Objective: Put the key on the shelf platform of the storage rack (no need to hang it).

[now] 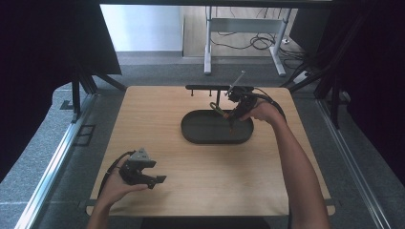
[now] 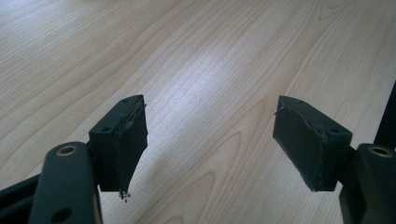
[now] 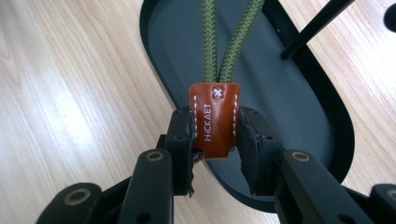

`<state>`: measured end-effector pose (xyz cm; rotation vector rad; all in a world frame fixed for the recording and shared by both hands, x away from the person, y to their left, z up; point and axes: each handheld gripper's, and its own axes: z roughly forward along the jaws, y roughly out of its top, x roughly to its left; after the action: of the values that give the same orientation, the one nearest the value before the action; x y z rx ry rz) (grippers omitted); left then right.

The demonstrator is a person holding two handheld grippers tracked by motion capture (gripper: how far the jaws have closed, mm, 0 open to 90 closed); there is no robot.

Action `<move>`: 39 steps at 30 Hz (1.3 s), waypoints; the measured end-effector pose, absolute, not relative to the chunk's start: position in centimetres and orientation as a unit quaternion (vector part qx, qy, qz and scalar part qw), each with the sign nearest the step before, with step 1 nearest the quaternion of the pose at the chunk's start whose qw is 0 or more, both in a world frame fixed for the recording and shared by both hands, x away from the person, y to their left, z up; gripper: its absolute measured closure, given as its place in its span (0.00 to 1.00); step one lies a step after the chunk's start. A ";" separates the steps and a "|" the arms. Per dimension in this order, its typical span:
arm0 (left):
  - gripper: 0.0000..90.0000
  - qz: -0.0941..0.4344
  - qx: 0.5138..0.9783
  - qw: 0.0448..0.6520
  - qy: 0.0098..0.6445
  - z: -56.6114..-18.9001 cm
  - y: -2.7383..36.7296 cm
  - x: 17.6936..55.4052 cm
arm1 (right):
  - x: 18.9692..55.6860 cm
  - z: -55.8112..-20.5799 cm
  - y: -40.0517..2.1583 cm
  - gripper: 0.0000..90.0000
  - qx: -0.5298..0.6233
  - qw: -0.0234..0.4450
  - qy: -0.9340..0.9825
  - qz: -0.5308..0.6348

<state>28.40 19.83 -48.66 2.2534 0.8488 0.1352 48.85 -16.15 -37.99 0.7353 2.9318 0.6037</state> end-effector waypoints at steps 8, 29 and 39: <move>0.30 0.051 0.873 0.355 0.330 -48.8 19.8 28.4 | 49.7 -39.0 -15.8 0.75 0.247 0.034 0.950 0.186; 0.30 0.049 0.874 0.353 0.331 -49.0 19.8 28.4 | 50.6 -42.6 -15.3 0.75 0.253 0.045 0.952 0.166; 0.30 0.051 0.875 0.352 0.327 -49.0 19.8 28.4 | 50.3 -43.8 -15.0 0.74 0.258 0.045 0.950 0.171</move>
<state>28.41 19.85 -48.97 2.2648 0.8457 0.1313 50.31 -15.01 -43.77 0.7895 2.9020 0.5216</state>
